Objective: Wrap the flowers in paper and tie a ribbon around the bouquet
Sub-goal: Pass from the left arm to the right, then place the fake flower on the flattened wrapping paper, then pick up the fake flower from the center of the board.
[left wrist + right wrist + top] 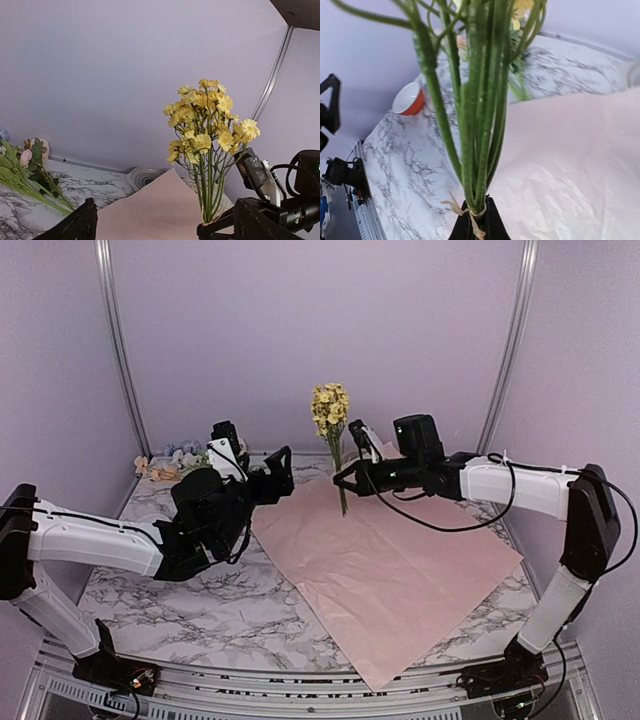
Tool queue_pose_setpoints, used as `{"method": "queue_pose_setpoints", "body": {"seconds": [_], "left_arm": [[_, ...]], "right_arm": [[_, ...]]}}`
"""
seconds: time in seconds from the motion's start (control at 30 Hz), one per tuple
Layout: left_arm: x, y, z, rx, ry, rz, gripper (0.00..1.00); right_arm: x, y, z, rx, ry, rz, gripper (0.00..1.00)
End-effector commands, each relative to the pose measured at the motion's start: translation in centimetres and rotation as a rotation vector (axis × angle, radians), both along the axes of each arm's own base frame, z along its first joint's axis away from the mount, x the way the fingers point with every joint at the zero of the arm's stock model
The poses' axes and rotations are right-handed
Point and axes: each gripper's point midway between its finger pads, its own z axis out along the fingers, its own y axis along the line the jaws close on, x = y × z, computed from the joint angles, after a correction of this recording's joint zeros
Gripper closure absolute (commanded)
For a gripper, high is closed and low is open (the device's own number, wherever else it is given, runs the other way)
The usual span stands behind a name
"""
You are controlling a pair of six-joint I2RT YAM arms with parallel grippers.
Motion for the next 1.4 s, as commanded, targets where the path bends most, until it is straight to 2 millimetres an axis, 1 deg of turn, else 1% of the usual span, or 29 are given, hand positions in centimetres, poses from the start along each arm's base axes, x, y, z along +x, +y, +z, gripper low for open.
{"method": "queue_pose_setpoints", "body": {"seconds": [0.0,0.07,0.17,0.23,0.3,0.43,0.5,0.53,0.57,0.6,0.63,0.67,0.73,0.8,0.87,0.93,1.0,1.07,1.13,1.23,1.33,1.37], "left_arm": [[1.0,2.5,-3.1,0.214,0.07,0.185,0.05],[1.6,3.5,-3.9,0.255,0.101,0.234,0.05],[2.5,4.9,-5.4,0.287,0.16,0.263,0.04],[2.9,5.6,-6.2,0.279,0.185,0.273,0.05],[3.2,6.2,-6.6,0.268,0.203,0.279,0.05],[3.9,7.2,-7.8,0.28,0.246,0.298,0.05],[4.5,8.4,-8.9,0.272,0.296,0.341,0.08],[4.9,9.3,-9.6,0.273,0.333,0.372,0.1],[5.3,10.1,-10.3,0.275,0.369,0.399,0.12],[5.7,10.8,-10.8,0.276,0.398,0.42,0.12],[6.0,11.5,-11.4,0.279,0.426,0.441,0.12],[6.5,12.0,-11.8,0.278,0.45,0.456,0.12],[7.6,12.8,-12.6,0.267,0.49,0.463,0.13],[9.1,13.4,-13.3,0.233,0.523,0.458,0.14],[11.1,14.7,-14.1,0.211,0.552,0.48,0.16],[13.1,14.9,-14.7,0.227,0.565,0.49,0.16],[14.9,14.9,-16.1,0.29,0.609,0.5,0.16],[16.5,14.5,-17.1,0.347,0.642,0.496,0.16],[17.6,14.2,-17.8,0.346,0.668,0.485,0.15],[19.0,13.5,-19.0,0.275,0.688,0.403,0.17],[20.5,13.4,-20.9,0.232,0.735,0.381,0.21],[21.0,13.4,-21.2,0.225,0.749,0.379,0.22]], "right_arm": [[1.6,-7.0,-7.3,-0.166,0.248,-0.204,1.0],[1.6,-8.8,-9.9,-0.218,0.309,-0.242,1.0],[1.6,-10.9,-13.3,-0.267,0.388,-0.288,1.0],[1.5,-11.6,-15.1,-0.305,0.422,-0.302,1.0],[1.4,-11.6,-16.6,-0.324,0.45,-0.296,1.0],[1.8,-11.3,-18.5,-0.323,0.498,-0.297,1.0],[2.1,-11.3,-19.1,-0.331,0.507,-0.311,1.0],[2.4,-11.5,-19.3,-0.338,0.506,-0.322,0.97],[2.5,-11.7,-19.4,-0.353,0.504,-0.335,0.9],[2.7,-12.1,-19.5,-0.373,0.497,-0.353,0.81],[2.8,-12.5,-19.4,-0.395,0.489,-0.369,0.72],[2.9,-13.0,-19.1,-0.416,0.475,-0.389,0.66],[3.2,-13.9,-18.2,-0.445,0.439,-0.424,0.58],[3.5,-14.9,-17.0,-0.468,0.4,-0.465,0.56],[3.7,-15.5,-15.6,-0.479,0.36,-0.499,0.55],[4.0,-16.0,-14.3,-0.491,0.315,-0.531,0.55],[4.4,-15.9,-13.0,-0.503,0.259,-0.551,0.55],[5.0,-14.6,-11.6,-0.515,0.185,-0.525,0.55],[5.8,-12.6,-10.0,-0.531,0.102,-0.464,0.55],[7.7,-8.6,-7.2,-0.486,0.004,-0.365,0.55],[9.7,-4.1,-4.6,-0.368,-0.061,-0.262,0.55],[10.4,-2.7,-3.8,-0.328,-0.08,-0.228,0.55]]}}
